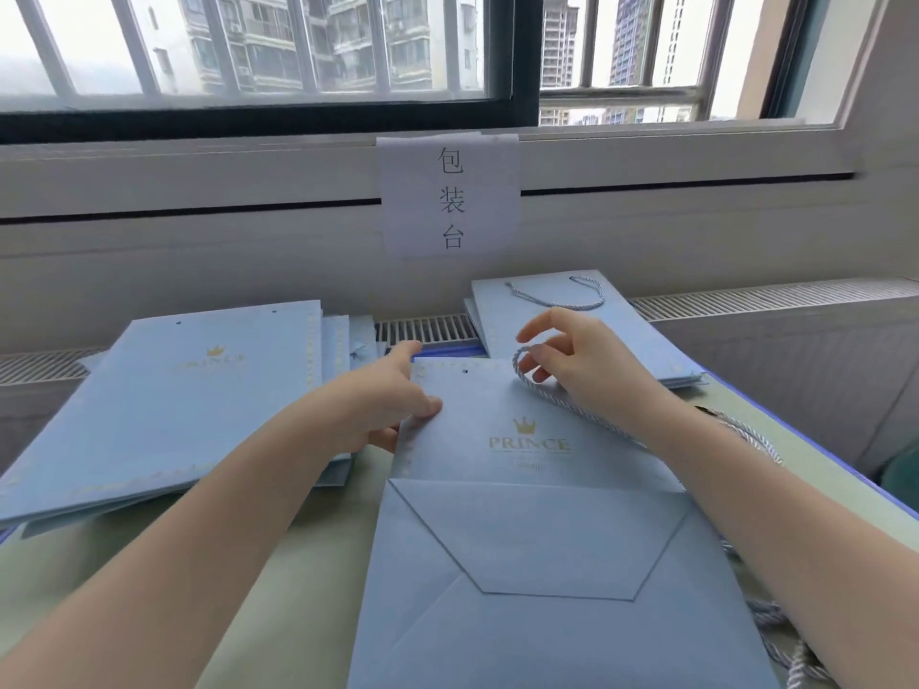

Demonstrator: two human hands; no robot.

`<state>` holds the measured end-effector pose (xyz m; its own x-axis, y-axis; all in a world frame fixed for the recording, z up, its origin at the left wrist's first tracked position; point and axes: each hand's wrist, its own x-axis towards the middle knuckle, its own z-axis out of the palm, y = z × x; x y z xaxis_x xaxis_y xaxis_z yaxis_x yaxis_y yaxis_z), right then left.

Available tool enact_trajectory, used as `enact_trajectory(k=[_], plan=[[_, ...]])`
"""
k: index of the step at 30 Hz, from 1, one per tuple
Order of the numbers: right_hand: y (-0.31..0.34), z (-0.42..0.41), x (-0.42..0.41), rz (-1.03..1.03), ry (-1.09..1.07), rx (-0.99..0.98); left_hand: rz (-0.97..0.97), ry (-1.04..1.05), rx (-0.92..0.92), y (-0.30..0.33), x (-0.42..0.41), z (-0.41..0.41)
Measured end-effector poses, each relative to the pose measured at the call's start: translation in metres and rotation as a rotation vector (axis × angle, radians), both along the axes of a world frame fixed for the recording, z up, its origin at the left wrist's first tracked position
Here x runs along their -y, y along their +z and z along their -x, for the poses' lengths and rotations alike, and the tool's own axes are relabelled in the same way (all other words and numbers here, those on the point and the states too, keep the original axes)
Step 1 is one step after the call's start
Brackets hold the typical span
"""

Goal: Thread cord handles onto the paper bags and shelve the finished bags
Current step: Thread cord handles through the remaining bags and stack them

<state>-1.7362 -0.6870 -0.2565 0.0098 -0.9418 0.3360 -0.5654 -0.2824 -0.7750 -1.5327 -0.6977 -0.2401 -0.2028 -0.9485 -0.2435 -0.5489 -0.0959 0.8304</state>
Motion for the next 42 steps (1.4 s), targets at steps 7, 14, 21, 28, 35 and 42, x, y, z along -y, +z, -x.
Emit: enact_trajectory(k=[7,14,21,28,35,42], plan=[[0.007,-0.014,-0.007,-0.001,0.104,-0.047,0.127,0.005,0.172,-0.011,-0.015,0.003],[0.0,-0.03,-0.014,-0.131,0.336,0.163,0.35,0.067,0.236,-0.04,-0.036,0.002],[-0.025,-0.044,-0.014,0.048,0.28,0.078,0.712,0.041,0.918,-0.04,-0.05,0.001],[-0.016,-0.042,-0.011,0.109,0.048,0.31,0.917,-0.135,0.57,-0.059,-0.034,-0.001],[-0.003,-0.025,-0.007,0.076,0.077,0.086,0.689,-0.111,0.798,-0.065,-0.03,0.007],[-0.029,-0.038,-0.006,0.153,0.037,-0.363,0.805,0.051,0.592,-0.065,-0.026,0.006]])
